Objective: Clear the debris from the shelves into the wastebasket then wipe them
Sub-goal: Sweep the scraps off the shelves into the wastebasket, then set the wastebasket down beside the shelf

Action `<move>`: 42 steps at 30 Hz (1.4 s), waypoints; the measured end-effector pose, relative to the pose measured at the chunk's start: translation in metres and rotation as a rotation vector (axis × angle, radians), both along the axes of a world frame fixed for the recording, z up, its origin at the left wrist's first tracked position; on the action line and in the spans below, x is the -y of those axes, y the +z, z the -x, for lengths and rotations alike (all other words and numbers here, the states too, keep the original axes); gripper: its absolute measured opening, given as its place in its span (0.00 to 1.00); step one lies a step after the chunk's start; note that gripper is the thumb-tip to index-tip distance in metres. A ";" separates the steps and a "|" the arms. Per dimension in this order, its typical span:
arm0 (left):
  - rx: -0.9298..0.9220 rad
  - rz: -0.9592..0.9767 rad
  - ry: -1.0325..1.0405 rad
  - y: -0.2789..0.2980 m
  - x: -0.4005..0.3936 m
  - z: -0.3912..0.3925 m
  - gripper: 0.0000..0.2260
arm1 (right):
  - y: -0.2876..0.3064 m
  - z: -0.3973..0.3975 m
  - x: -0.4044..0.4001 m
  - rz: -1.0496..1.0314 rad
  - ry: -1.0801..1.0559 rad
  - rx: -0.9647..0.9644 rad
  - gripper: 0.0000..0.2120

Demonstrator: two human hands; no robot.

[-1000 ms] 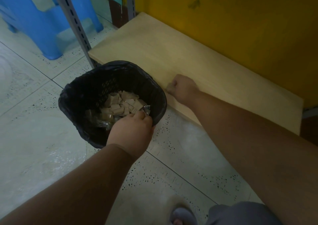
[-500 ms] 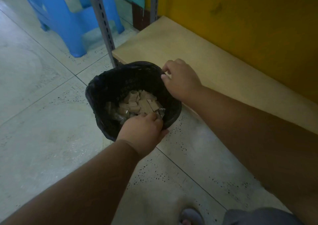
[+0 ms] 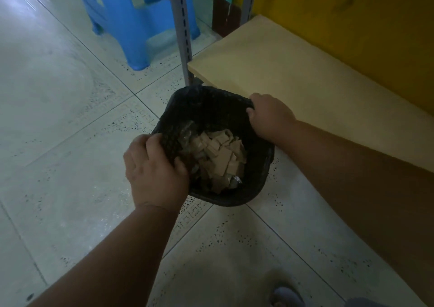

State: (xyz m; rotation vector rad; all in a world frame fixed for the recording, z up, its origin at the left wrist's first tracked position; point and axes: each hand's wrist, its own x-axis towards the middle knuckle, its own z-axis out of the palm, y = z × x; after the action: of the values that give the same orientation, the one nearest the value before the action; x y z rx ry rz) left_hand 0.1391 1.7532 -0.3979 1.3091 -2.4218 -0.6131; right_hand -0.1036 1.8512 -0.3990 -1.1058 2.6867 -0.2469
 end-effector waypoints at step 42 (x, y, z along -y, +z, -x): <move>0.539 -0.488 -1.029 0.568 -0.336 -0.165 0.12 | 0.584 -0.452 -0.511 -0.174 -1.199 0.204 0.13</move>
State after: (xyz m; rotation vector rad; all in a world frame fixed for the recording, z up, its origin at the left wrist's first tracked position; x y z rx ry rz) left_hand 0.3042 2.0887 0.1697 0.2065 -3.5014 -1.2816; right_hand 0.3488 2.3625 0.1854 0.6400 2.7273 -0.2666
